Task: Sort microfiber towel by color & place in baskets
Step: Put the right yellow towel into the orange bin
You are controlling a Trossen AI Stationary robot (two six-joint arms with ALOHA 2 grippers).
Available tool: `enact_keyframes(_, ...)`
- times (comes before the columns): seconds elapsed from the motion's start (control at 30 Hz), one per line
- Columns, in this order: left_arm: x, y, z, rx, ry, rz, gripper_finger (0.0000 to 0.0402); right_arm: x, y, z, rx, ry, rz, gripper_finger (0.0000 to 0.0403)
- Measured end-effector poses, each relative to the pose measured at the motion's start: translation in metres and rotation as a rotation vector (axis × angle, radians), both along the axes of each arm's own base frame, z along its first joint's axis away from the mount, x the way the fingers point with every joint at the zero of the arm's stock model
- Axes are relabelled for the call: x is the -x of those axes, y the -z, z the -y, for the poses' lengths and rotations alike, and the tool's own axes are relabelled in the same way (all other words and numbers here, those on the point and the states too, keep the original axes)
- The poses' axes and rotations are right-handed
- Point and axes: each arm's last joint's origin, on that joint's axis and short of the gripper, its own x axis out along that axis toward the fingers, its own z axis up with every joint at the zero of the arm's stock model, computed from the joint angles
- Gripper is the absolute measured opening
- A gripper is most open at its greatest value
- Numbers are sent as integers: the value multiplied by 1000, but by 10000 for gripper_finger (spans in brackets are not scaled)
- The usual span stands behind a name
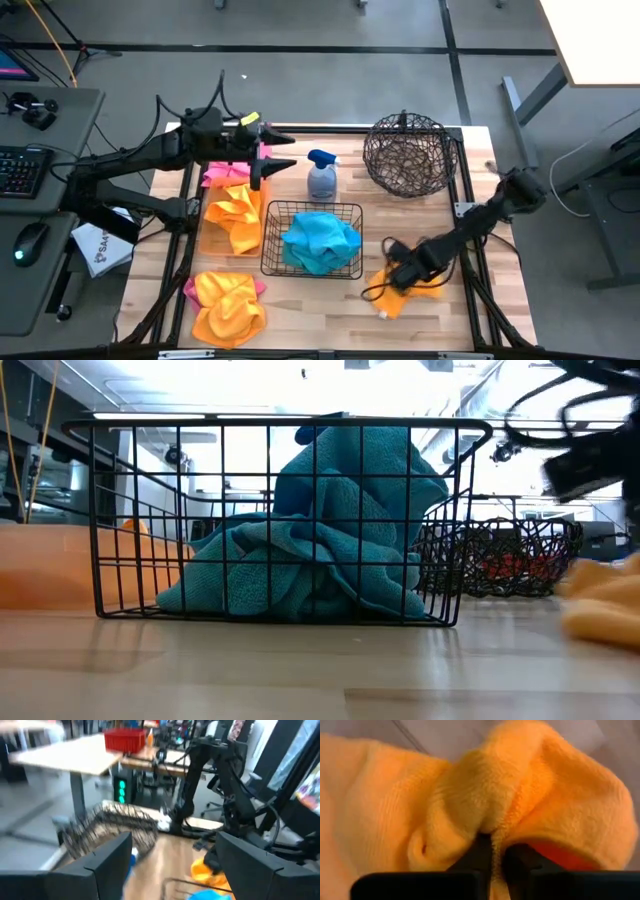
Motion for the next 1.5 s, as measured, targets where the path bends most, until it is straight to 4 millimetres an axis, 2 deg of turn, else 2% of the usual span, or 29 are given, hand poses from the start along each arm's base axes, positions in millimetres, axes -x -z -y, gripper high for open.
enact_keyframes(0.07,0,-3,0,-77,8,22,273,13,-30,8,10,3,-41,26)
enact_keyframes(0.2,0,-9,-1,-180,0,35,273,35,-120,26,77,19,146,8)
enact_keyframes(0.33,-11,-5,-4,-237,-38,-1,273,53,-204,50,131,112,582,4)
enact_keyframes(0.47,-35,-1,-7,-202,2,-28,273,53,-254,64,257,94,870,2)
enact_keyframes(0.57,-57,-1,-3,-156,104,-25,273,37,-275,66,353,26,966,2)
enact_keyframes(0.7,-83,-9,5,-90,248,-2,273,3,-289,66,454,-57,1032,1)
enact_keyframes(0.87,-103,-18,12,-59,349,25,273,-39,-292,60,517,-168,1050,1)
enact_keyframes(1.0,-107,-20,18,-33,423,31,273,-60,-295,58,574,-205,1026,1)
enact_keyframes(1.2,-111,-15,29,-18,459,14,273,-87,-302,50,571,-308,1044,0)
enact_keyframes(1.43,-111,-16,40,-50,562,30,272,-98,-316,54,599,-363,1067,0)
enact_keyframes(1.5,-110,-17,41,-51,566,34,260,-98,-319,53,590,-376,1079,0)
